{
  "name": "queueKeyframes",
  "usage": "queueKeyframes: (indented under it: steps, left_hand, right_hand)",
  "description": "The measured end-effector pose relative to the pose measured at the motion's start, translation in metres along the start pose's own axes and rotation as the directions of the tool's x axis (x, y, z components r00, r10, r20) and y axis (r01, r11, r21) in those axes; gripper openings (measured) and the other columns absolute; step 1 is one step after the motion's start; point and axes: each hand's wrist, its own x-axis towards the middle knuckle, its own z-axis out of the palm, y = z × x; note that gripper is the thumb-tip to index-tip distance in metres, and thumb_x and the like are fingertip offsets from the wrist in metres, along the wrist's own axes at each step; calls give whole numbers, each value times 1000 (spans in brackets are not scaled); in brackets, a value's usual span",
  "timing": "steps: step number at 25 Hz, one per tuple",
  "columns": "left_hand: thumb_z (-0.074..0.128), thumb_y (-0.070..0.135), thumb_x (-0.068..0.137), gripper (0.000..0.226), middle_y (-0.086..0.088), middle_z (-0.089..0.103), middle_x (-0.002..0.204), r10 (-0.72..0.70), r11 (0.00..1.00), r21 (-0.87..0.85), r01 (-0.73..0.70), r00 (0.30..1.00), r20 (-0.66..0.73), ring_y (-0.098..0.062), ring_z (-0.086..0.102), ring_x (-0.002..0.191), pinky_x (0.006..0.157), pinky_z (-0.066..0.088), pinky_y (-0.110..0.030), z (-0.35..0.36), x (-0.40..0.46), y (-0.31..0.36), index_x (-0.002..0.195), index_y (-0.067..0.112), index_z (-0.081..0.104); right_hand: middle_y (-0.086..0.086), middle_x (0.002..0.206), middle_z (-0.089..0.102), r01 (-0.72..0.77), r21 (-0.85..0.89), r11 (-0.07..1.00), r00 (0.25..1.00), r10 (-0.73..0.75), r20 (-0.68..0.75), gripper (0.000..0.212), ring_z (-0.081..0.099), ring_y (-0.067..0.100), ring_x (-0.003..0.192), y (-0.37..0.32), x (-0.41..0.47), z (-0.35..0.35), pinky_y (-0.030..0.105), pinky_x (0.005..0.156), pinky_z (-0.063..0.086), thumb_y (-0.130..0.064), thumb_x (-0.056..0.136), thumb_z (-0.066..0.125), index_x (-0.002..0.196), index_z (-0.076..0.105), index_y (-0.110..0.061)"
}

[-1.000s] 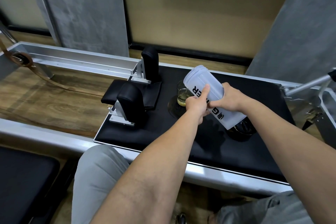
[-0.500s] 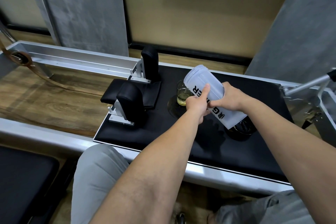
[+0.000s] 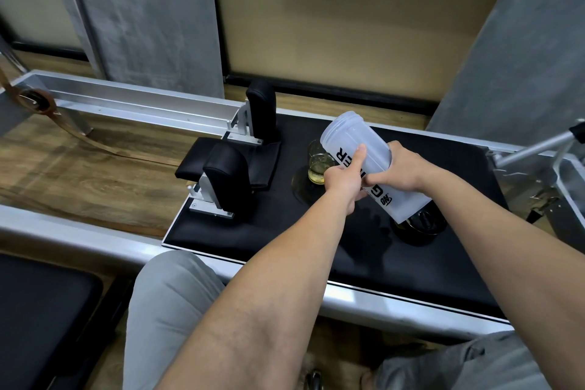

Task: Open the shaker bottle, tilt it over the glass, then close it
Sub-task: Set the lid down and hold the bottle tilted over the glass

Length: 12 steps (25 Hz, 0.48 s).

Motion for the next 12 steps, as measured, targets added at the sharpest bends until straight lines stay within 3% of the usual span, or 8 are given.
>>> queueKeyframes:
  steps: [7,12]
  left_hand:
    - [74,59,89,59,-10,76,116,8,1000,-6,-8,1000,4,-26,76,100,83,66,-42,1,2,-2,112,5,66]
    - [74,59,88,58,-9,77,115,15,1000,-21,-15,1000,9,-24,76,94,78,66,-39,1,2,-2,112,6,67]
  right_hand:
    - [4,106,63,5,-13,1000,1000,-5,-5,81,65,25,97,0,1,0,45,86,55,-48,69,89,126,42,-16]
    - [5,106,63,6,-24,1000,1000,-6,-5,82,64,25,98,0,2,-1,45,86,55,-49,69,89,127,42,-16]
